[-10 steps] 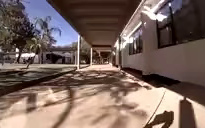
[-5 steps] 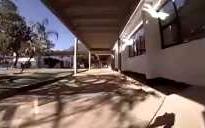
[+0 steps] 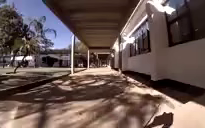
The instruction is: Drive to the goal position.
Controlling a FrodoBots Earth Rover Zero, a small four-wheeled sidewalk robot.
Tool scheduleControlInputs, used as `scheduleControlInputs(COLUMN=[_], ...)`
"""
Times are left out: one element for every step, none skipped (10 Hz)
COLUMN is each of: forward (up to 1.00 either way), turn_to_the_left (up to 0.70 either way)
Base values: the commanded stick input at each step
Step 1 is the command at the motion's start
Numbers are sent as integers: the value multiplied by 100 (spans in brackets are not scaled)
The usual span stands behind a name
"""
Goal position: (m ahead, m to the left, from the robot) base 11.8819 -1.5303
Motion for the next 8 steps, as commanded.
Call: scheduleControlInputs(forward=[100,100,100,100,100,100,100,100], turn_to_the_left=[1,1,1,1,1,1,1,1])
